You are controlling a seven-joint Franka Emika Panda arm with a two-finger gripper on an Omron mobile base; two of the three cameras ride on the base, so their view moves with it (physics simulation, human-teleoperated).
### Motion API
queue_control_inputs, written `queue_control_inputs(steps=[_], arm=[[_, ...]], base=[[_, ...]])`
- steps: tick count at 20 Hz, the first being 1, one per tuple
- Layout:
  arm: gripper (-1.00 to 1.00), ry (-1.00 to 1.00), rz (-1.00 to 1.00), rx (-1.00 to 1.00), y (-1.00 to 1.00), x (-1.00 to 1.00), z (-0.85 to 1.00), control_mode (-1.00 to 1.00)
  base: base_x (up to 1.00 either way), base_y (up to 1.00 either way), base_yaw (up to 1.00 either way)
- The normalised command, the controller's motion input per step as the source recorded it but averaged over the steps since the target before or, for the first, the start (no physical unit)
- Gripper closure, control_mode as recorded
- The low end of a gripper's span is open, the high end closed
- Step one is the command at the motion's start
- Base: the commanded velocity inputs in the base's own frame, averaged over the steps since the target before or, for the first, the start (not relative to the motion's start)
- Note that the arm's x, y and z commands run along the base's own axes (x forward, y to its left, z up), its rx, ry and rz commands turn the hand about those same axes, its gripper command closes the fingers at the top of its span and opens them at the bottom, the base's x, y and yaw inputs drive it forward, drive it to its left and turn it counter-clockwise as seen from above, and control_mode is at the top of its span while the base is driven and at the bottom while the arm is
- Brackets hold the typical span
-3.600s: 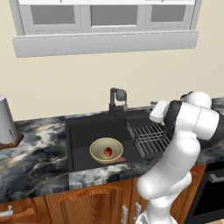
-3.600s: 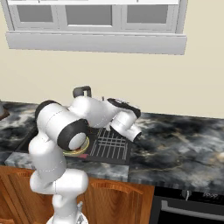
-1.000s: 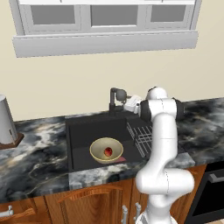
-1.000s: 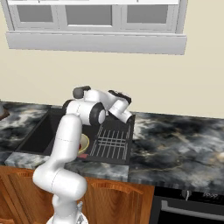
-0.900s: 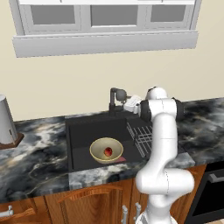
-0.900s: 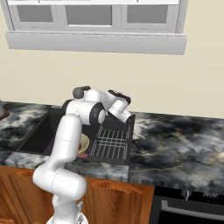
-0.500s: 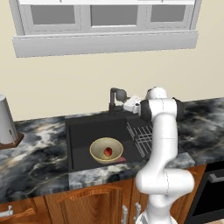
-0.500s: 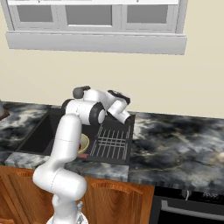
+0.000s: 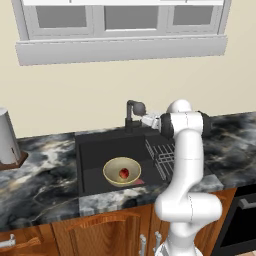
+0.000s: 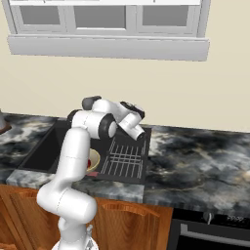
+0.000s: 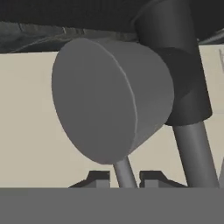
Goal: Pick the peach from the cabinet and place it in the bowl. Then pick the bowl and place it in the sink. Then turn on the sink facuet.
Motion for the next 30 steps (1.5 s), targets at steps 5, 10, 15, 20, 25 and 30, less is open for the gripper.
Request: queue_control_inputs(steps=[5, 10, 15, 20, 25, 30], arm=[[1.00, 0.24, 0.00, 0.23, -0.80, 0.00, 0.00, -1.00], [1.00, 0.26, 0.00, 0.23, -0.85, 0.00, 0.00, -1.00], [1.00, 0.28, 0.00, 0.19, -0.77, 0.00, -0.04, -1.00], [1.00, 0.30, 0.00, 0.14, -0.63, 0.00, -0.16, -1.00], [1.00, 0.24, 0.00, 0.10, -0.41, 0.00, -0.15, -1.00], [1.00, 0.05, 0.00, 0.03, -0.06, 0.00, -0.03, -1.00]], base=[[0.00, 0.00, 0.00], [0.00, 0.00, 0.00], [0.00, 0.00, 0.00], [0.00, 0.00, 0.00], [0.00, 0.00, 0.00], [0.00, 0.00, 0.00]])
